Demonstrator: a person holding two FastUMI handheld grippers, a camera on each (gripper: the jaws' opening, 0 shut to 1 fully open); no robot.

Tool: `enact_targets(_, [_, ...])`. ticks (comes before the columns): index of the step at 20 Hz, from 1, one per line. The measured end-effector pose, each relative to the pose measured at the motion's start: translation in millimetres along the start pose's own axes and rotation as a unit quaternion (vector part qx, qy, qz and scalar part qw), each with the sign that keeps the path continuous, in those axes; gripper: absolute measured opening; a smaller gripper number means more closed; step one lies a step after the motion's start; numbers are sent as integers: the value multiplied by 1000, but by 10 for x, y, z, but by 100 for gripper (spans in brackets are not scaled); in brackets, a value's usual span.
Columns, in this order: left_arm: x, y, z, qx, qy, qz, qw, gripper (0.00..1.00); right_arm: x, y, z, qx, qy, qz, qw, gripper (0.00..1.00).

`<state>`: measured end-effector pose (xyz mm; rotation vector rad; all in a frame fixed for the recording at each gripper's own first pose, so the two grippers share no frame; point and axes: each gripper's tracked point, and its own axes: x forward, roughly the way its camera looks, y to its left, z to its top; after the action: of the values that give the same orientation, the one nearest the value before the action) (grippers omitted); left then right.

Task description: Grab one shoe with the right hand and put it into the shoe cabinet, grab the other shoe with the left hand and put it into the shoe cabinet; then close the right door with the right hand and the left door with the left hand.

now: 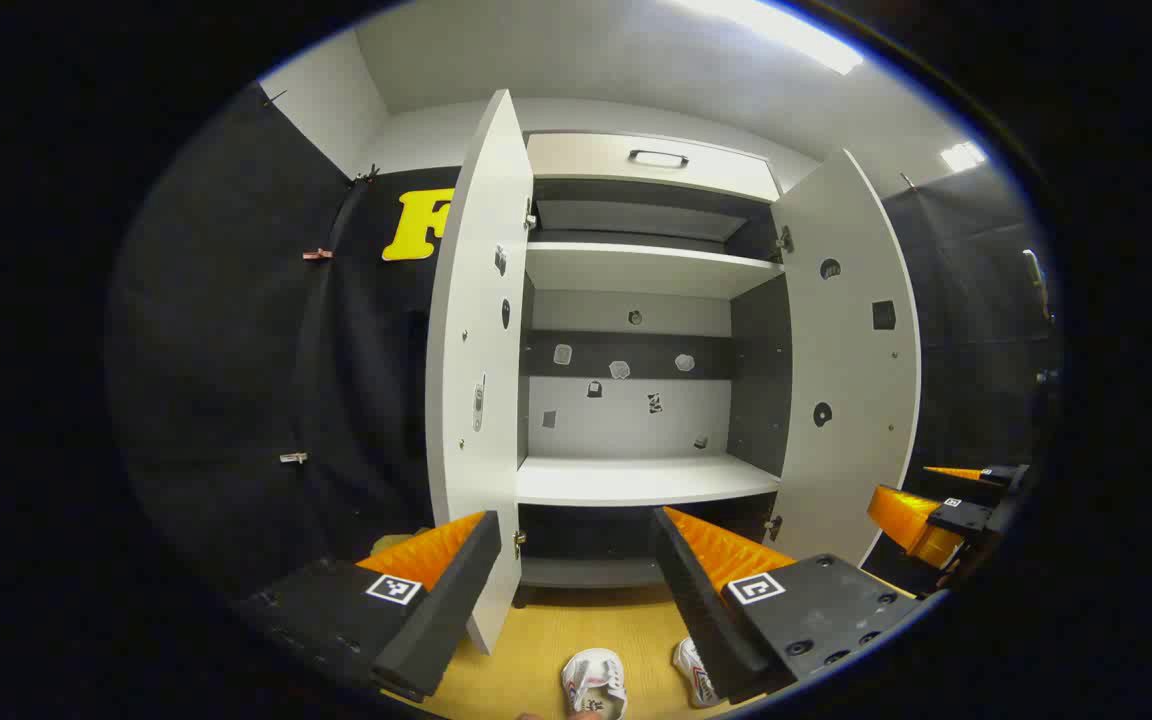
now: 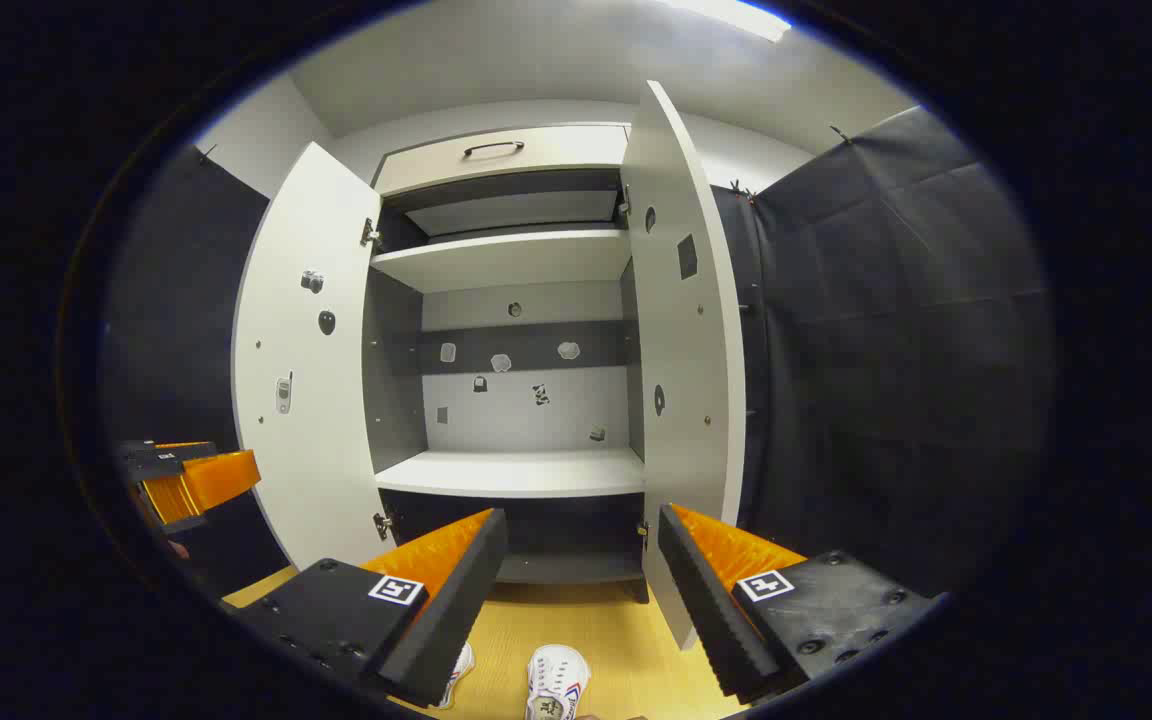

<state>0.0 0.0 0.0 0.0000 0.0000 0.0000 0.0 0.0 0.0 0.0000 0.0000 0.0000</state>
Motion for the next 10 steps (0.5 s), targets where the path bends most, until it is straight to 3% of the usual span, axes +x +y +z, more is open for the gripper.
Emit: enact_targets(10, [9,-1,-179,24,5,-59,998,95,-114,52,-136,7,4,-40,999,98])
